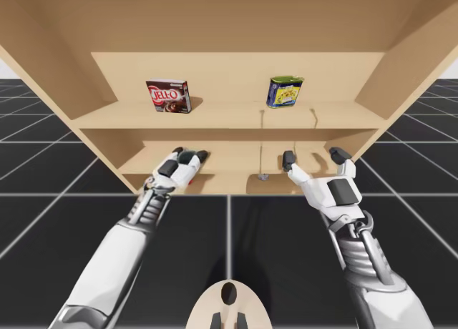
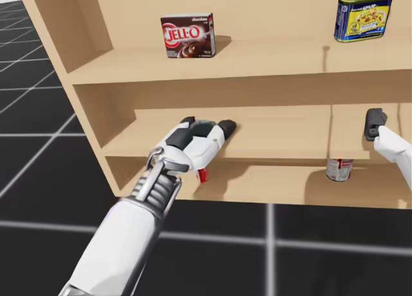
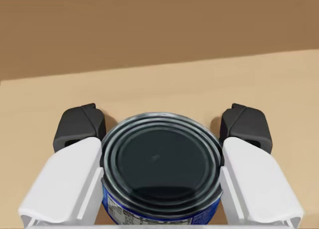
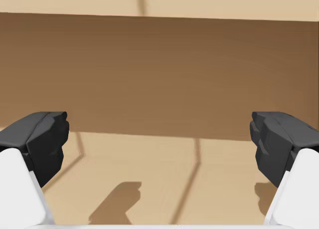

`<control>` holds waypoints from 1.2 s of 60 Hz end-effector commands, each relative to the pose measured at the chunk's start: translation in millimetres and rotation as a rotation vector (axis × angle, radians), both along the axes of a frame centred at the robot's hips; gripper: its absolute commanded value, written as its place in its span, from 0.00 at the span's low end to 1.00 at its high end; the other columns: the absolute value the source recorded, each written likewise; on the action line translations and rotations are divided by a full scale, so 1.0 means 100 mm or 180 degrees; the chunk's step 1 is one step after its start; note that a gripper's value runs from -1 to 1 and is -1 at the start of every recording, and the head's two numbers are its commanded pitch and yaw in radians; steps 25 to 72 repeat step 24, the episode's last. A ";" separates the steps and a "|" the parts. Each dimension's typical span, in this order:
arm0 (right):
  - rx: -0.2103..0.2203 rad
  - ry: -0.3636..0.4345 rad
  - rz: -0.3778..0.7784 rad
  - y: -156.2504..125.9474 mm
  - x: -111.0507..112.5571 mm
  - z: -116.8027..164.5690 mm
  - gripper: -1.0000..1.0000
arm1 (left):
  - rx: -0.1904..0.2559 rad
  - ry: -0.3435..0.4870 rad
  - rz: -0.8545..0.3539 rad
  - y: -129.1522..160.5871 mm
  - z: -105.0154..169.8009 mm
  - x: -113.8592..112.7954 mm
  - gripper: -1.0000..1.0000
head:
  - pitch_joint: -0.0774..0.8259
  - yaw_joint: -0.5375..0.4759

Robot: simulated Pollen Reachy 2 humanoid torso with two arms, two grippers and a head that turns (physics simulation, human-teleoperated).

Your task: Find the tuna fish can on the shelf and bring it to me.

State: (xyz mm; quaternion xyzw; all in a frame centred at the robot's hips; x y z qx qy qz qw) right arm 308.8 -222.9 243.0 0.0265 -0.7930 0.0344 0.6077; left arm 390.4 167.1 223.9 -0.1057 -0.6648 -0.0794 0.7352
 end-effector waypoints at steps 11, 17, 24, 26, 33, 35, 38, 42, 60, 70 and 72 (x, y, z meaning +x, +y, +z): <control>0.0065 -0.0029 -0.0004 0.02 -0.01 0.01 0.00 | -0.0020 -0.0402 -0.0177 -0.16 0.45 -0.47 1.00 | 0.63 0.74; 0.0063 -0.0041 -0.0007 0.02 -0.02 0.01 0.00 | 0.0108 -0.0393 -0.0151 -0.17 0.51 -0.69 1.00 | 0.63 0.74; 0.0061 -0.0047 -0.0007 0.02 -0.02 0.01 0.00 | 0.0247 -0.0381 -0.0133 -0.14 0.54 -0.97 1.00 | 0.63 0.74; 0.0061 -0.0047 -0.0007 0.02 -0.02 0.01 0.00 | 0.0247 -0.0381 -0.0133 -0.14 0.54 -0.97 1.00 | 0.63 0.74; 0.0061 -0.0047 -0.0007 0.02 -0.02 0.01 0.00 | 0.0247 -0.0381 -0.0133 -0.14 0.54 -0.97 1.00 | 0.63 0.74; 0.0061 -0.0047 -0.0007 0.02 -0.02 0.01 0.00 | 0.0247 -0.0381 -0.0133 -0.14 0.54 -0.97 1.00 | 0.63 0.74; 0.0061 -0.0047 -0.0007 0.02 -0.02 0.01 0.00 | 0.0247 -0.0381 -0.0133 -0.14 0.54 -0.97 1.00 | 0.63 0.74; 0.0061 -0.0047 -0.0007 0.02 -0.02 0.01 0.00 | 0.0247 -0.0381 -0.0133 -0.14 0.54 -0.97 1.00 | 0.63 0.74; 0.0061 -0.0047 -0.0007 0.02 -0.02 0.01 0.00 | 0.0247 -0.0381 -0.0133 -0.14 0.54 -0.97 1.00 | 0.63 0.74; 0.0061 -0.0047 -0.0007 0.02 -0.02 0.01 0.00 | 0.0247 -0.0381 -0.0133 -0.14 0.54 -0.97 1.00 | 0.63 0.74; 0.0061 -0.0047 -0.0007 0.02 -0.02 0.01 0.00 | 0.0247 -0.0381 -0.0133 -0.14 0.54 -0.97 1.00 | 0.63 0.74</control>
